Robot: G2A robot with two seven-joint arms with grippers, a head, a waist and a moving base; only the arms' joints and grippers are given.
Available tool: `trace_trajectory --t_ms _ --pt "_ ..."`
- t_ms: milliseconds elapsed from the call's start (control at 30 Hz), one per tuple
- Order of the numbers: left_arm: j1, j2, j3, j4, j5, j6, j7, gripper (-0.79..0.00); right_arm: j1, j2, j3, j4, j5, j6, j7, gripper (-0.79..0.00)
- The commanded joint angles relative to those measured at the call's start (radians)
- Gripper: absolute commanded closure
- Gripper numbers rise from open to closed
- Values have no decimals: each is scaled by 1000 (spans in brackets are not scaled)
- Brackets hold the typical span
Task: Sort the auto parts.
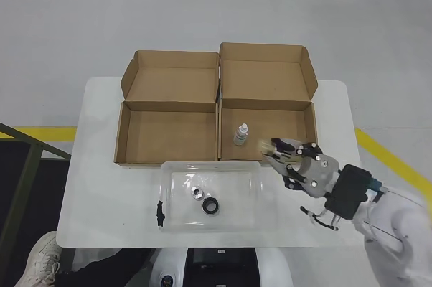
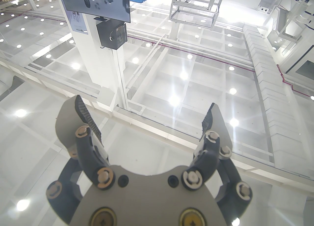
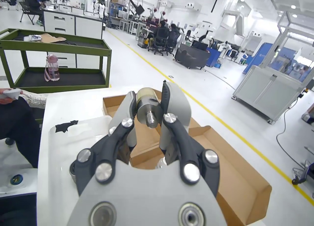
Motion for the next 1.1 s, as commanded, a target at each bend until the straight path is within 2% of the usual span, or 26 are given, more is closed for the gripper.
trace_trajectory --t_ms 0,167,500,800,1067 --pt "0 0 0 0 0 0 0 -785 9 1 -9 26 7 -5 27 0" --pt "0 0 0 0 0 0 0 -785 43 2 -40 100 25 -19 74 0" --pt "0 0 0 0 0 0 0 -785 118 -1 -102 244 43 48 214 0" --pt "0 0 0 0 0 0 0 -785 166 -5 -158 318 53 89 309 0" --pt "0 0 0 0 0 0 0 -785 249 -11 -220 394 53 146 459 0"
